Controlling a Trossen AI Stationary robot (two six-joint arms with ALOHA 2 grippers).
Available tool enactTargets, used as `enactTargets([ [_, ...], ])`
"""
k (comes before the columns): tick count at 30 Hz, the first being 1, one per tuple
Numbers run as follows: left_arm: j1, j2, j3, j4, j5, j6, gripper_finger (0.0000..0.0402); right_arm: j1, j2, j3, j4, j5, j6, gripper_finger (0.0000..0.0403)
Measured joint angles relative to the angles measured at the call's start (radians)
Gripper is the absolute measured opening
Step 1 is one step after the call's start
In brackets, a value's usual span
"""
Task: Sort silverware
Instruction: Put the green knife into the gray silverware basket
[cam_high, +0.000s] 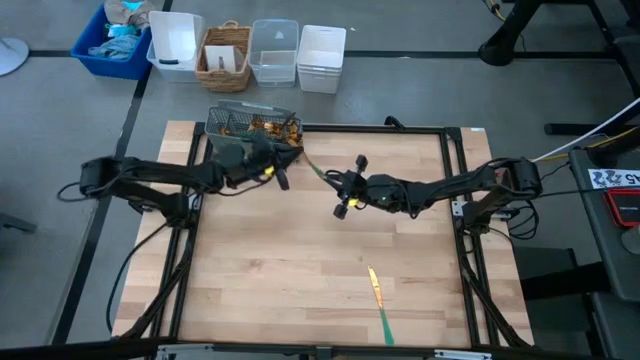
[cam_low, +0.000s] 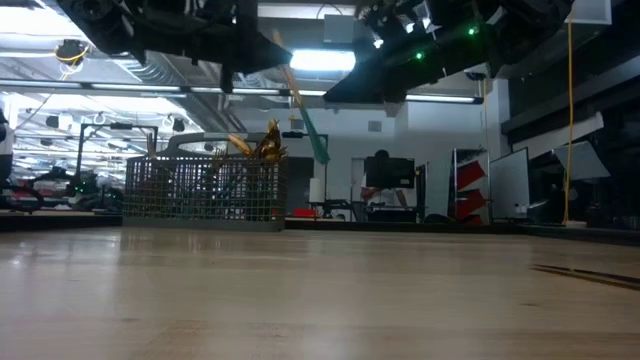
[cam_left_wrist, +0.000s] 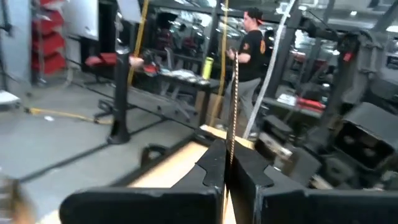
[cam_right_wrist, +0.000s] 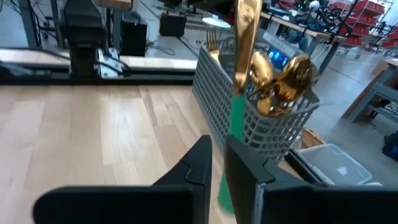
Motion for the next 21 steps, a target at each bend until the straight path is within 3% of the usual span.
enactTargets([
  [9, 0.13, -0.309, 0.0, -0.243, -0.004, 0.089, 0.0001, 0.001, -0.131, 0.0, -0.213, -0.004, 0.0, 0.0044],
  [14, 0.196, -0.472, 0.0, -0.359, -0.063, 0.193, 0.0, 0.001, -0.178, 0.0, -0.343, -0.078, 0.039, 0.0044],
  [21, 0.262, -0.521, -0.005, -0.488, -0.102, 0.256, 0.0, 0.001, -0.176, 0.0, -0.386, -0.236, 0.065, 0.0044],
])
